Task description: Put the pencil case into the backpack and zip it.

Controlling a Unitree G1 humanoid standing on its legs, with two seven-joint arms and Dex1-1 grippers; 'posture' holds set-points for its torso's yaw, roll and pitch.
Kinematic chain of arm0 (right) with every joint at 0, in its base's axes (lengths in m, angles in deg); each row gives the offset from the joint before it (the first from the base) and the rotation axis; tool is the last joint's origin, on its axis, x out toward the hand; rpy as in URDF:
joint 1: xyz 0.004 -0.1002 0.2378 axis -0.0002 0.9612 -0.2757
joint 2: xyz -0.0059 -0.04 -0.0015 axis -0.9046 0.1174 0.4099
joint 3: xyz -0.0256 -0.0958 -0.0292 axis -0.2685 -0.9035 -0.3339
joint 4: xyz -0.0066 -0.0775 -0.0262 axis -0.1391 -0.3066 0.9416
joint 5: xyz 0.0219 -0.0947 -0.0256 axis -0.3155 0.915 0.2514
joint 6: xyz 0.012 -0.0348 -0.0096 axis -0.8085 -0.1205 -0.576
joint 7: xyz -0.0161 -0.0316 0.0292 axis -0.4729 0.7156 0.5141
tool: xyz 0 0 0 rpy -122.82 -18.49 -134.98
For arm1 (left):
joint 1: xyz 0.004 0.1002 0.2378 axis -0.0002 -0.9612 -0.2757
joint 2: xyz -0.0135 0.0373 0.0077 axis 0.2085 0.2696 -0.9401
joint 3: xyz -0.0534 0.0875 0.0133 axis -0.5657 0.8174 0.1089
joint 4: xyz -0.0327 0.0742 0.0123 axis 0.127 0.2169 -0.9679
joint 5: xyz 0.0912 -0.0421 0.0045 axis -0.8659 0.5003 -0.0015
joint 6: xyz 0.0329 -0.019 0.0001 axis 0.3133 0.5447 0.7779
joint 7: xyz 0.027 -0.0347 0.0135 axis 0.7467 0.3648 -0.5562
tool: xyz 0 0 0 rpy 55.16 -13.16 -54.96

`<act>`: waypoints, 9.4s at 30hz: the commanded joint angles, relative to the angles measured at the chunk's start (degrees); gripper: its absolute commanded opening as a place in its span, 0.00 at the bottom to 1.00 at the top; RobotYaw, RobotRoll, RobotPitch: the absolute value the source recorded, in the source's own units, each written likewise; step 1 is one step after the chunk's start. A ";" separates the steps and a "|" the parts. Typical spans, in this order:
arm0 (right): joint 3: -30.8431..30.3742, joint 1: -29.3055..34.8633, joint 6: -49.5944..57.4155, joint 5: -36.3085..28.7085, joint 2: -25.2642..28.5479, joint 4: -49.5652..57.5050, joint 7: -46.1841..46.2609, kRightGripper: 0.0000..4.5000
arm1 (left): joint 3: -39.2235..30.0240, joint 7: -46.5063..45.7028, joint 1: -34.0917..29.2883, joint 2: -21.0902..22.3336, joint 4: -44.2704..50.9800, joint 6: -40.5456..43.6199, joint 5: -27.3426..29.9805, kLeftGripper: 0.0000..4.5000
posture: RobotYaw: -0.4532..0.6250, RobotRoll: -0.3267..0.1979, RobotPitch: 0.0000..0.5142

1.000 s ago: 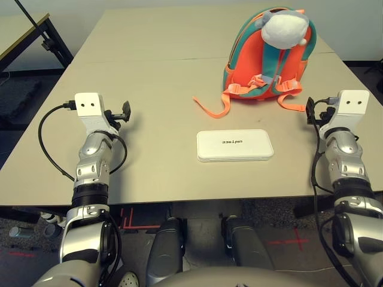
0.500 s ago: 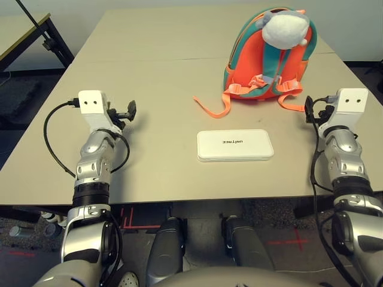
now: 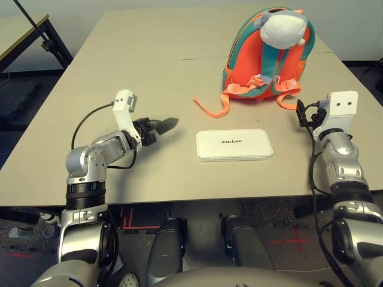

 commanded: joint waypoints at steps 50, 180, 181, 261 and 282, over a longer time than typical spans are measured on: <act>-11.15 12.58 10.15 6.52 12.25 18.36 -20.29 0.01 | -1.33 4.22 9.28 -6.56 -25.85 14.02 0.52 1.00 | 0.32 0.62 0.22; -1.87 -28.79 11.15 -5.74 -5.47 -19.47 -13.46 0.53 | -13.08 -4.91 18.42 -1.19 -15.08 -22.01 -0.11 0.31 | 0.37 0.62 0.22; -1.95 -28.37 11.23 -5.82 -5.51 -18.73 -13.72 0.43 | -13.06 -4.95 18.40 -1.20 -15.03 -22.02 -0.13 0.31 | 0.37 0.62 0.22; -11.02 13.78 49.02 -14.70 -0.37 58.80 -9.65 0.15 | 2.19 30.50 37.05 12.23 -18.10 -23.39 -2.23 0.31 | 0.28 0.62 0.24; -11.62 12.86 48.51 -14.00 -0.56 57.90 -9.73 0.15 | 21.50 52.71 40.17 8.46 -30.56 -38.41 -19.85 0.31 | 0.25 0.62 0.22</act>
